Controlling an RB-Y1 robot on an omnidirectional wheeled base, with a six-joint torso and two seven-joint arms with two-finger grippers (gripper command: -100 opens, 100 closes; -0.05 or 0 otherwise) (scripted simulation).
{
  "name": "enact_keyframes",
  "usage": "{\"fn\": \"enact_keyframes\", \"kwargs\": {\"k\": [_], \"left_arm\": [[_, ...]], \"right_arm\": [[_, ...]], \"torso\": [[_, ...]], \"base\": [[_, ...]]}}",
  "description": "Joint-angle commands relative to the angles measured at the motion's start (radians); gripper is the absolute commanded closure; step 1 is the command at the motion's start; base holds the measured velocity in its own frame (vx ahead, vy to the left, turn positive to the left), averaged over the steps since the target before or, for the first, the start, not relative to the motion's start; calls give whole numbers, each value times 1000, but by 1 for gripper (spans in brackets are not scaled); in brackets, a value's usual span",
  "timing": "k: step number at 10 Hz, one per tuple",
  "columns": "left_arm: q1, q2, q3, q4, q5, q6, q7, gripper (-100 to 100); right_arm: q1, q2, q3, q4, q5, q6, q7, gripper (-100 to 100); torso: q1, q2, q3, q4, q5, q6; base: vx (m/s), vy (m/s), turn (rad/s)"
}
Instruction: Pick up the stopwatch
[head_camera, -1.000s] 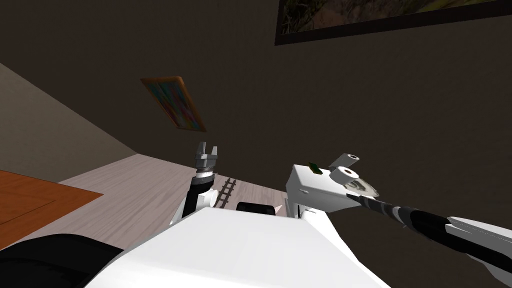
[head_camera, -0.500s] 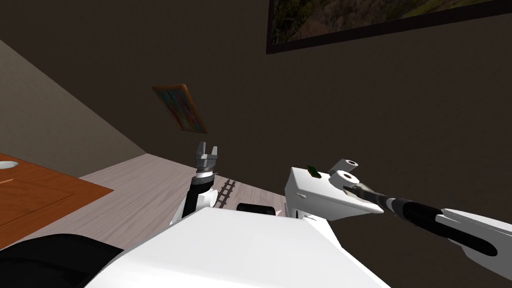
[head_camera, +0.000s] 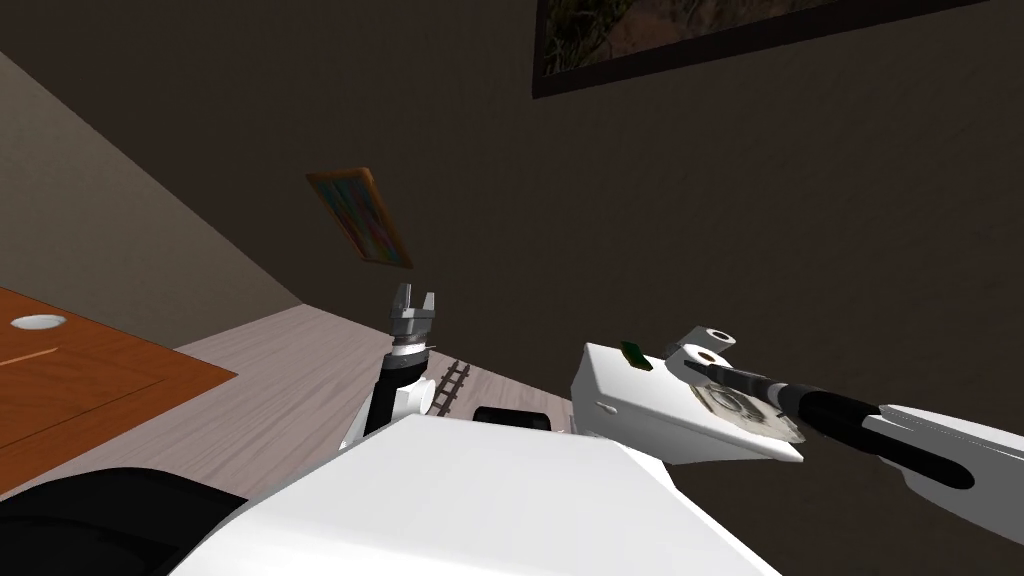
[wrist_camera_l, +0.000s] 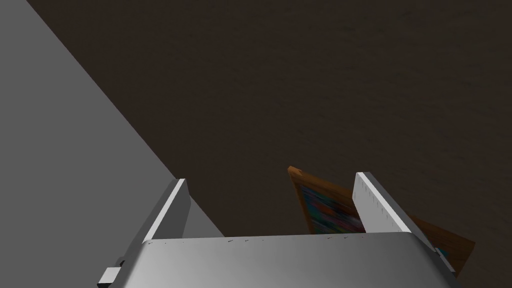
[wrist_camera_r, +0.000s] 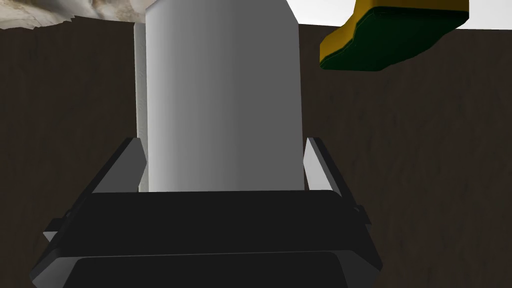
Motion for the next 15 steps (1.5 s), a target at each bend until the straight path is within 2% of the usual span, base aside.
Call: {"fn": "enact_keyframes", "kwargs": {"k": [1,5,6,7,11,12,13,15], "left_arm": [[0,0,0,0,0,0,0,0],[-1,0,0,0,0,0,0,0],[-1,0,0,0,0,0,0,0],[0,0,0,0,0,0,0,0],[0,0,0,0,0,0,0,0],[0,0,0,0,0,0,0,0],[0,0,0,0,0,0,0,0],[1,0,0,0,0,0,0,0]], "right_arm": [[-8,6,12,23,-17,9,0,-100],[-38,28,53,105,-76,38,-2,-100],[-37,19,53,89,-64,30,-9,-100],[-38,19,54,92,-66,32,-9,100],[-37,19,55,92,-65,32,-8,100],[-37,19,55,92,-65,33,-8,0],[-25,19,36,70,-51,26,-1,100],[-13,9,18,35,-25,13,-1,100]], "torso": [[0,0,0,0,0,0],[-5,3,2,1,-2,-9],[-7,3,2,2,-2,-8],[-7,-2,-1,1,-2,-7],[-6,-10,-6,-1,-2,-8],[-6,-10,-6,-1,-2,-8],[-6,-11,-6,-1,-2,-8],[-5,-18,-10,-2,-1,-6]], "base": [[-52,-8,186],[-160,-14,288],[-87,-7,44],[-15,-1,-7],[-2,0,-1],[0,0,0],[91,1,-251],[177,1,-296]]}}
